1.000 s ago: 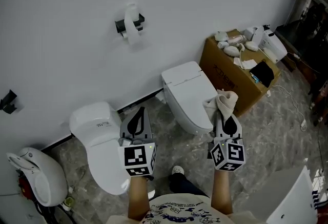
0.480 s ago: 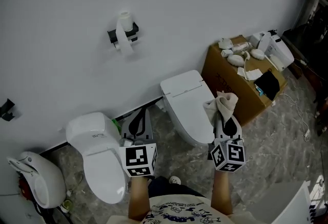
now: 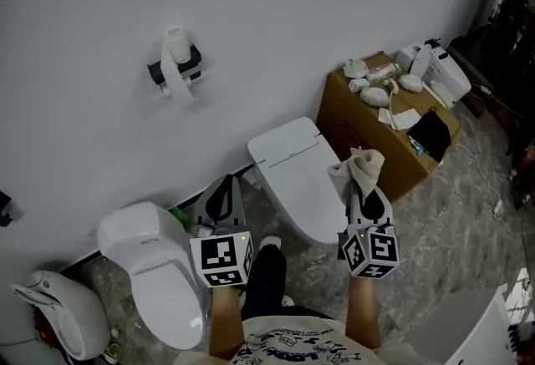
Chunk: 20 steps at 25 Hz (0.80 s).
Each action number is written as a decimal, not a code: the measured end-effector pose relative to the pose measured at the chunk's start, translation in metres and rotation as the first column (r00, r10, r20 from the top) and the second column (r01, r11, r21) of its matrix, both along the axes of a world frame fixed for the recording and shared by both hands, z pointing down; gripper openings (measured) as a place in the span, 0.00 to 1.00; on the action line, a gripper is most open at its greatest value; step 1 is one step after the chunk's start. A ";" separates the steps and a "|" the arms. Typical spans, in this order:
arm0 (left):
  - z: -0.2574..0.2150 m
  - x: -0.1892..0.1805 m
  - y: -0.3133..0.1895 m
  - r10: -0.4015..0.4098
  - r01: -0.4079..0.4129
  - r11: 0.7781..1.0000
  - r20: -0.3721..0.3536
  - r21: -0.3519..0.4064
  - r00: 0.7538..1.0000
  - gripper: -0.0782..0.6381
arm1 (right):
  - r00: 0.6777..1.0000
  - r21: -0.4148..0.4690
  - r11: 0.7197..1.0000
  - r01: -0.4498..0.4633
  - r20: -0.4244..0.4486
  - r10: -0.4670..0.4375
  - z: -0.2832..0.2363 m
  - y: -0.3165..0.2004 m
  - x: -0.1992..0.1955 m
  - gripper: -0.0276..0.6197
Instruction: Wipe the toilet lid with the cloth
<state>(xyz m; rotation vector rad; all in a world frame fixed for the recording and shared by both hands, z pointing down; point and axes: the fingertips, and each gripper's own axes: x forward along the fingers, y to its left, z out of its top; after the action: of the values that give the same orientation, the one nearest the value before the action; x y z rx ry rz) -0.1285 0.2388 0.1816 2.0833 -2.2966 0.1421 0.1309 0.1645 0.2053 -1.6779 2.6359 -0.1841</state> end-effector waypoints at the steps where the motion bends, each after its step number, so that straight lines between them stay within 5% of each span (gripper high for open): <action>1: 0.002 -0.002 -0.011 0.007 -0.007 1.000 -0.003 0.001 1.000 0.11 | 1.000 0.001 1.000 -0.006 -0.002 0.006 0.002 -0.010 -0.002 0.19; 20: 0.024 -0.074 -0.277 0.127 -0.127 0.991 -0.001 -0.043 0.992 0.11 | 0.993 -0.036 0.993 -0.114 -0.001 0.114 0.023 -0.245 -0.073 0.19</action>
<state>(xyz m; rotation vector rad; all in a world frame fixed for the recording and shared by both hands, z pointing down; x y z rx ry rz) -0.2028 -0.0382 0.2058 2.2080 -2.1416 0.1948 0.0582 -0.0805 0.2280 -1.8329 2.5411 -0.2319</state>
